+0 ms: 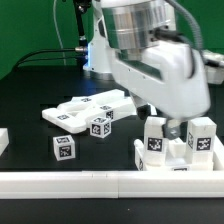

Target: Assemble chair

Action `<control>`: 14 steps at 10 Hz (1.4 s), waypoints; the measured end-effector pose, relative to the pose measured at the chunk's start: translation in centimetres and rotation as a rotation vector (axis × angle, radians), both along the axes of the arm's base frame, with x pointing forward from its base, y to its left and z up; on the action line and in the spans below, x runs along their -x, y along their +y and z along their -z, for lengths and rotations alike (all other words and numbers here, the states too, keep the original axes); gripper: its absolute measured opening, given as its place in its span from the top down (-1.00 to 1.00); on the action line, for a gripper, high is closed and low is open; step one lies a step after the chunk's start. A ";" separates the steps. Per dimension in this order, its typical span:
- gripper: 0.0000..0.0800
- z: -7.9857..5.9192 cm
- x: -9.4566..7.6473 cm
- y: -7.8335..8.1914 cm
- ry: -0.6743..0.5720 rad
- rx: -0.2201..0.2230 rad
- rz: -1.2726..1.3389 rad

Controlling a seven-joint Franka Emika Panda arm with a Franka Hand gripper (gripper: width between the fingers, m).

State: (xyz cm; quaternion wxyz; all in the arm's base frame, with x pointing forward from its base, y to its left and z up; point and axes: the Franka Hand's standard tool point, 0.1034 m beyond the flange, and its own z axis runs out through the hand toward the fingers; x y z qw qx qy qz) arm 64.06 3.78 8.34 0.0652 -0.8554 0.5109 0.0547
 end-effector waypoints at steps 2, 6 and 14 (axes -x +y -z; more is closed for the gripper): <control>-0.62 0.0 0.0 -0.3 -0.018 -0.001 -0.101; -0.62 0.9 -0.9 -1.6 -0.182 0.086 -0.665; 0.30 1.0 -1.5 -3.2 -0.076 0.046 0.090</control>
Offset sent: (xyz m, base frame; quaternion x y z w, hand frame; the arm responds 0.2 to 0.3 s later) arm 0.0015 -0.0002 -0.0104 0.0276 0.0868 -0.5097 0.8555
